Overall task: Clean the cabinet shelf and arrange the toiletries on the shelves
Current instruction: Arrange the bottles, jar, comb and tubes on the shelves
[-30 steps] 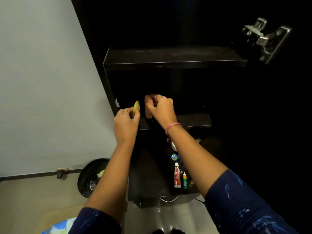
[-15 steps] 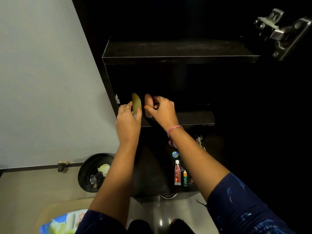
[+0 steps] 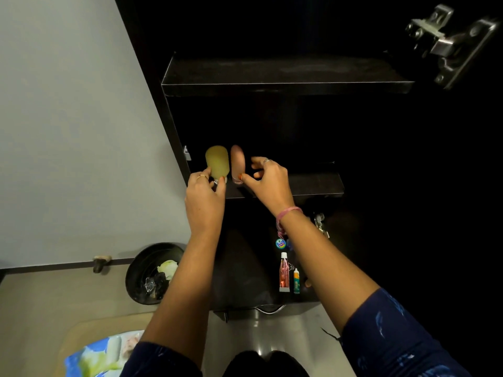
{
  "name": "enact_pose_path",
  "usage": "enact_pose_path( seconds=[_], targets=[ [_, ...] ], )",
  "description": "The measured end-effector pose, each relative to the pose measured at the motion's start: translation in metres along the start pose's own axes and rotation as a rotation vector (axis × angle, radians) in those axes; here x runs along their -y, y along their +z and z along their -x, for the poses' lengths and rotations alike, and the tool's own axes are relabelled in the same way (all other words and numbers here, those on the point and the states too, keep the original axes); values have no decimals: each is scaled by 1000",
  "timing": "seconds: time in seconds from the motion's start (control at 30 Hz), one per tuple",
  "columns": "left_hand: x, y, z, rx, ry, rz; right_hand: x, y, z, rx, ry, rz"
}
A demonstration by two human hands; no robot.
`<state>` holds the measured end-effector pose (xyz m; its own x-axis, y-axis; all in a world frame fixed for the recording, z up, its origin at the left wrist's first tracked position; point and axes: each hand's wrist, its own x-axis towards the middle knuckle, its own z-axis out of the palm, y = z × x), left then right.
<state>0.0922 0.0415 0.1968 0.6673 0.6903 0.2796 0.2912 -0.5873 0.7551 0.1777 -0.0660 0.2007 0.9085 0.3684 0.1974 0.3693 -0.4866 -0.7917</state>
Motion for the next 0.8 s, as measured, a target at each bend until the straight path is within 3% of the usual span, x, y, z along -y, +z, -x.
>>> enact_pose_path(
  seconds=[0.2,0.33,0.5,0.63,0.8],
  targets=[
    [4,-6,22,-5,-51,97,-21,-17,41,-142,39,-135],
    [18,2,48,53,-86,134,-64,-33,91,-242,200,-230],
    [28,37,80,228,-104,90,-120,-53,120,-333,425,-131],
    [32,70,100,374,-94,52,-144,-60,122,-303,488,-25],
    [30,116,109,628,-64,-9,-163,-48,114,-150,517,56]
  ],
)
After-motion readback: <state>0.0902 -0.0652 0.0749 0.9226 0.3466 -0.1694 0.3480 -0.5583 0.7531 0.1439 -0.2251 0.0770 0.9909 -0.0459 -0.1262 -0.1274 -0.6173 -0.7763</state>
